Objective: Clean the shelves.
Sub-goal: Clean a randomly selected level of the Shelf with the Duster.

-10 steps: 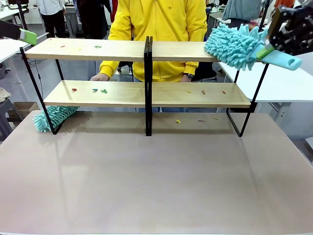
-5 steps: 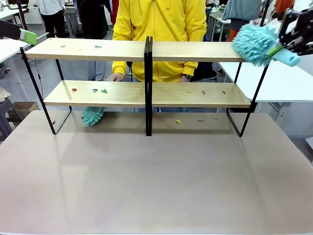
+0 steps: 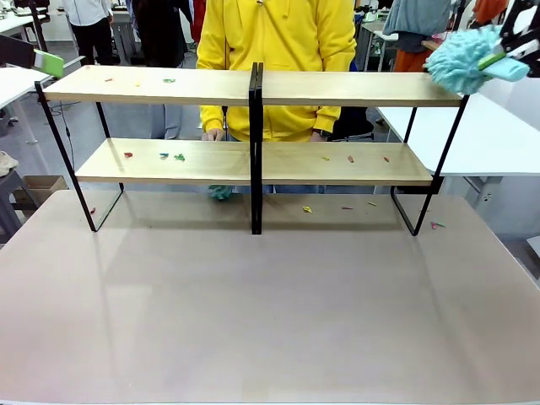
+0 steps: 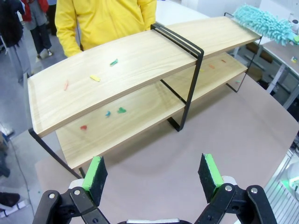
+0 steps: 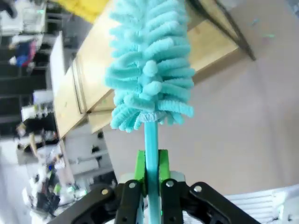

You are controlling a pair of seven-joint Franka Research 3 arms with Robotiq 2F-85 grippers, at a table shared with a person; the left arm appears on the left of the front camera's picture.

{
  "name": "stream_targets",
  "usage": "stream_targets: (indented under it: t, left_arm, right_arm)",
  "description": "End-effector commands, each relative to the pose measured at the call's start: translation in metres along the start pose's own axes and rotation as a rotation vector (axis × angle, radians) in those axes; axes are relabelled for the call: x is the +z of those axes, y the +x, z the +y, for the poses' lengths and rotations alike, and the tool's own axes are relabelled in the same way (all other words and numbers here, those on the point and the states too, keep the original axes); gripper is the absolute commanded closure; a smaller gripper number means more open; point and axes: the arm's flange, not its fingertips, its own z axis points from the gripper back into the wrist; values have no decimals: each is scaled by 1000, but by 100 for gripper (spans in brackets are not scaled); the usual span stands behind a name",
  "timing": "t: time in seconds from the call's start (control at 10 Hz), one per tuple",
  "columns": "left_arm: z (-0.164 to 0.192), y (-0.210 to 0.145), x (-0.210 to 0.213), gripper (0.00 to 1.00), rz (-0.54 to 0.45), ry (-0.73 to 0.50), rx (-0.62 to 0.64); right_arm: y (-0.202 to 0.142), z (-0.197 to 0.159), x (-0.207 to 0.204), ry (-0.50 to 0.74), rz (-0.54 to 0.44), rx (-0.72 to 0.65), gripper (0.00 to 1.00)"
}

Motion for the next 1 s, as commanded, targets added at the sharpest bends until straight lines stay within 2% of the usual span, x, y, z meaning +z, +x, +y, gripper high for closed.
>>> stream_targets:
  t: [0.0,0.2,0.4,0.5,0.6,0.7,0.8,0.9]
  left_arm:
    - [1,0,0,0,0,3,-6]
    - [1,0,0,0,0,3,-6]
    - [1,0,0,0,0,3,-6]
    - [1,0,0,0,0,3,-6]
    - [1,0,0,0,0,3,-6]
    - [1,0,0,0,0,3,-6]
    - [1,0,0,0,0,3,-6]
    - [1,0,0,0,0,3,-6]
  right_arm:
    - [2,-12,-2,112,221,69,88]
    - [8,-20,7,184,284,74,88]
    - [3,-36,34,310,480,186,88]
    - [-4,-55,62,398,575,304,88]
    - [-8,-69,82,470,584,407,88]
    - [-12,-94,113,558,517,531,88]
    - [-16,-118,136,640,431,720,88]
    - [-17,-138,156,710,353,822,88]
